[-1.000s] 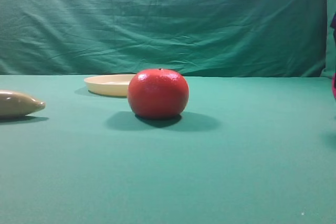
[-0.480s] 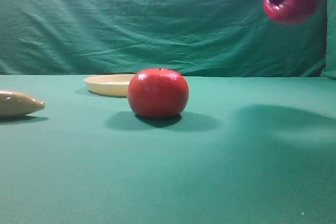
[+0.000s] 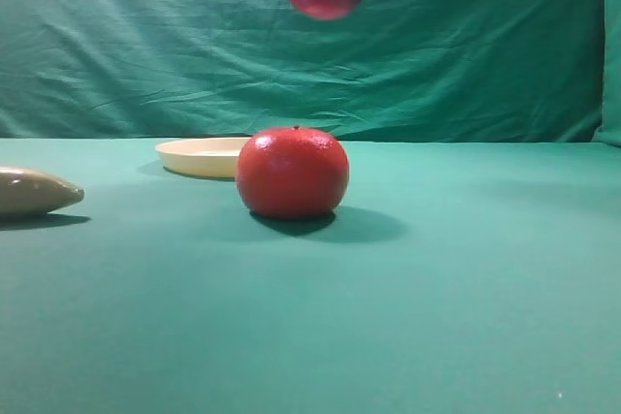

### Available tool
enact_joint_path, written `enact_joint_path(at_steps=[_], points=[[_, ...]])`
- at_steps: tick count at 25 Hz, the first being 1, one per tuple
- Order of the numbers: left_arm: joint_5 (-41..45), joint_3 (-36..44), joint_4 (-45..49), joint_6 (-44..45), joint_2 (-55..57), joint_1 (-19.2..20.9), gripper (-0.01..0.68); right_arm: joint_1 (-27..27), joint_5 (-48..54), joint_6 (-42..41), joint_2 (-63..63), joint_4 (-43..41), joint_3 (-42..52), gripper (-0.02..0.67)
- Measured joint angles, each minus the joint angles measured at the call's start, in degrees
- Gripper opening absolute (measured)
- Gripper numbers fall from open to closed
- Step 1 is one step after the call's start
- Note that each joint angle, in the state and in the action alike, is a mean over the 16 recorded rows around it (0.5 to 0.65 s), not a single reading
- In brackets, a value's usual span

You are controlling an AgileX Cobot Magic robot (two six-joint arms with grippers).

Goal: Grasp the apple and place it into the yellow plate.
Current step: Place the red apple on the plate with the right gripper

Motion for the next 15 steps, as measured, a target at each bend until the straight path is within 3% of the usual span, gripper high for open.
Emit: enact_joint_path(at_steps=[8,15], points=[[0.0,0.0,0.0,0.0,0.0,0.0,0.157,1.95,0.2,-0.23,7.81,-0.76,-6.51,0.552],[0.0,0.0,0.0,0.0,0.0,0.0,0.157,2.1,2.06,-0.53,6.94,-4.07,-7.42,0.596]])
